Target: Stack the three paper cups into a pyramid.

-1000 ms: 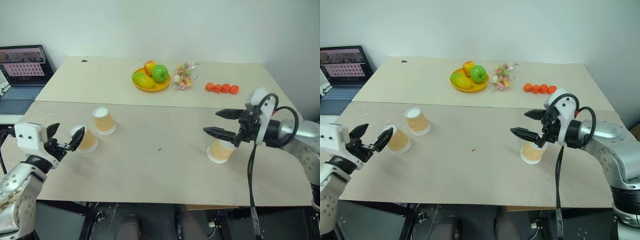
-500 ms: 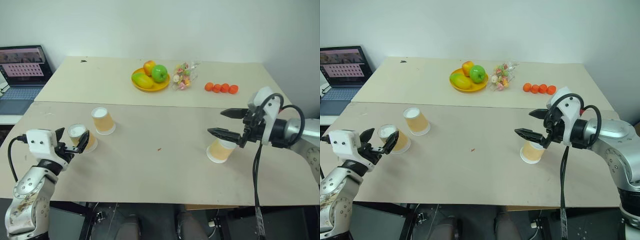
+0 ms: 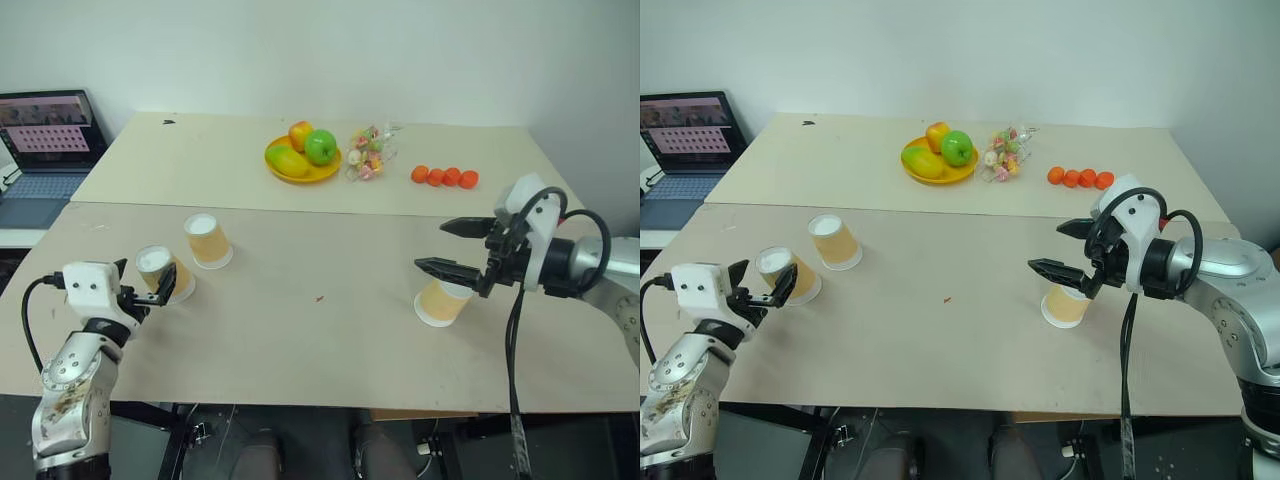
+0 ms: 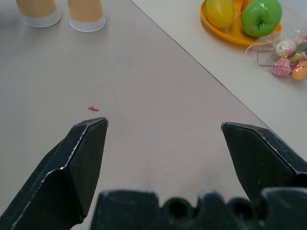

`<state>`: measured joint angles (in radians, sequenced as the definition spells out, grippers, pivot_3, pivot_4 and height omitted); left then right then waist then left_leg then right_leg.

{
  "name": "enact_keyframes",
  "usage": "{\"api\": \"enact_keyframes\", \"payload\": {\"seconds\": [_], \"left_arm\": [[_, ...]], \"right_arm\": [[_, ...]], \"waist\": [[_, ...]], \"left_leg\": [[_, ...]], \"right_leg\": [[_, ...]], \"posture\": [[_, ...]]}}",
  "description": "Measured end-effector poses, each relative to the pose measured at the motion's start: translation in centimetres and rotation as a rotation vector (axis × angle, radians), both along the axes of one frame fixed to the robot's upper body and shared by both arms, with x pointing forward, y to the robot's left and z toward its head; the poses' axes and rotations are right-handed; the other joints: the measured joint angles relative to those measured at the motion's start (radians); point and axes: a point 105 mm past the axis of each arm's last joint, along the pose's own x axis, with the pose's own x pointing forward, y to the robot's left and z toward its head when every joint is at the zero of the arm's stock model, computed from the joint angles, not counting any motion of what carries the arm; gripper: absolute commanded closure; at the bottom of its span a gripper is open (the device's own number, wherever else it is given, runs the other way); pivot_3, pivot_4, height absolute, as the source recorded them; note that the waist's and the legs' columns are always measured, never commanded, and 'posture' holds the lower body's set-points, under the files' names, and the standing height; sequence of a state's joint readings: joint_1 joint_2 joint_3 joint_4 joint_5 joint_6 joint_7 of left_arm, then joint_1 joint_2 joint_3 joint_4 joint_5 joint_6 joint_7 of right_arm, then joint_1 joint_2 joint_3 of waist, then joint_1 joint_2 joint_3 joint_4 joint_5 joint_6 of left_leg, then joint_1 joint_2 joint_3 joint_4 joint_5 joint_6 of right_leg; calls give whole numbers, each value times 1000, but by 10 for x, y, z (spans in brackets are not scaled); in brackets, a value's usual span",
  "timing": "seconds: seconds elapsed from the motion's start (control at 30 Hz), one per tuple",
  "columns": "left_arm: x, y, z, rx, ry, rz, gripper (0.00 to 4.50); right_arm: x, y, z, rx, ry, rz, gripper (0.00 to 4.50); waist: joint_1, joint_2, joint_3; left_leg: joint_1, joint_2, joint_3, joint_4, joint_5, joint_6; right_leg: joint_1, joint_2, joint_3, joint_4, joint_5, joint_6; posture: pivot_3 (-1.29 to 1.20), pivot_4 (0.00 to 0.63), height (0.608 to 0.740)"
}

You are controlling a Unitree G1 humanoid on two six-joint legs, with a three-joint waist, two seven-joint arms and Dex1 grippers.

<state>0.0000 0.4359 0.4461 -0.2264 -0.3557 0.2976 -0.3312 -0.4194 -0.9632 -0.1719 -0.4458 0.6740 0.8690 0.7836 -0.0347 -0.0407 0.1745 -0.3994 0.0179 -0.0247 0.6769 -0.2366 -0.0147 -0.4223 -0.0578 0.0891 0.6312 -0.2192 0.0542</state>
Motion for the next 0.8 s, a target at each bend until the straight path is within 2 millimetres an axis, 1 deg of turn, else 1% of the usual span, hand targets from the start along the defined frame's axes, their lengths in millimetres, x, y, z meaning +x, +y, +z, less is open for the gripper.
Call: {"api": "enact_keyframes", "payload": {"seconds": [0.07, 0.13, 0.17, 0.2, 0.27, 0.3, 0.37, 0.53, 0.6, 0.63, 0.7, 0.77, 0.8], "left_arm": [[0, 1, 0, -3, -7, 9, 34], [1, 0, 0, -4, -15, 6, 557], [5, -2, 2, -16, -30, 2, 682], [9, -3, 3, -25, -40, -2, 1102], [12, -6, 4, -33, -47, -9, 1789], [13, -7, 4, -33, -52, -13, 1951], [14, -8, 4, -33, -57, -20, 2027], [18, -16, 6, -42, -72, -43, 2027], [22, -25, 9, -33, -79, -82, 2027], [24, -29, 14, -24, -91, -98, 2027], [29, -31, 34, 3, -142, -102, 2027], [37, -24, 78, 94, -247, -60, 2027], [36, -20, 99, 128, -300, -38, 2027]], "right_arm": [[-1, 0, 0, -2, 1, 0, 0], [-1, 0, 1, -3, 1, -2, 0], [-1, -1, 1, -4, 1, -6, 0], [-1, -1, 1, -4, 0, -6, 0], [-2, 0, 3, -4, -7, 0, 0], [-2, 1, 4, -6, -9, 1, 0], [-2, 0, 4, -10, -10, -1, 0], [-4, -3, 8, -6, -25, -13, 0], [-4, -5, 8, -4, -26, -22, 0], [-5, -5, 8, -4, -25, -22, 0], [-5, -6, 7, -4, -25, -33, 0], [-5, -9, 7, 0, -26, -51, 0], [-5, -10, 8, 1, -28, -53, 0]], "waist": [[-1, 0, 0], [-1, 0, 0], [0, 0, 0], [2, 0, 0], [3, 0, 0], [4, 0, 0], [4, 0, 0], [11, 0, 0], [15, 0, 0], [16, 0, 0], [20, 0, 0], [23, -1, 0], [22, -1, 0]], "left_leg": [[0, 0, 0, 0, 0, 0], [0, 0, 0, 0, 0, 0], [0, 0, 0, 0, 0, 0], [0, 0, 0, 0, 0, 0], [0, 0, 0, 0, 0, 0], [0, 0, 0, 0, 0, 0], [0, 0, 0, 0, 0, 0], [0, 0, 0, 0, 0, 0], [0, 0, 0, 1, 0, 0], [0, 0, 0, 1, 0, 0], [-1, 0, -1, 1, 0, 0], [-1, 0, -1, 1, 0, 0], [-1, 0, -1, 1, 0, 0]], "right_leg": [[0, 0, 0, 0, 0, 0], [0, 0, 0, 0, 0, 0], [0, 0, 0, 1, 0, 0], [0, 0, 0, 1, 0, 0], [0, 0, 0, 0, 1, 0], [0, 0, 0, 0, 1, 0], [0, 0, 0, 0, 1, 0], [0, 0, 0, 0, 1, 0], [0, 0, 0, 0, 1, 0], [0, 0, 0, 0, 1, 0], [0, 1, -1, 0, 1, 0], [-1, 1, -1, 0, 1, 0], [0, 1, -1, 0, 1, 0]], "posture": [[0, 150, 734], [0, 150, 734], [0, 150, 734], [0, 150, 734], [0, 150, 734], [0, 150, 734], [0, 150, 734], [0, 150, 734], [0, 150, 734], [0, 150, 734], [0, 150, 734], [0, 150, 734], [0, 150, 734]]}}
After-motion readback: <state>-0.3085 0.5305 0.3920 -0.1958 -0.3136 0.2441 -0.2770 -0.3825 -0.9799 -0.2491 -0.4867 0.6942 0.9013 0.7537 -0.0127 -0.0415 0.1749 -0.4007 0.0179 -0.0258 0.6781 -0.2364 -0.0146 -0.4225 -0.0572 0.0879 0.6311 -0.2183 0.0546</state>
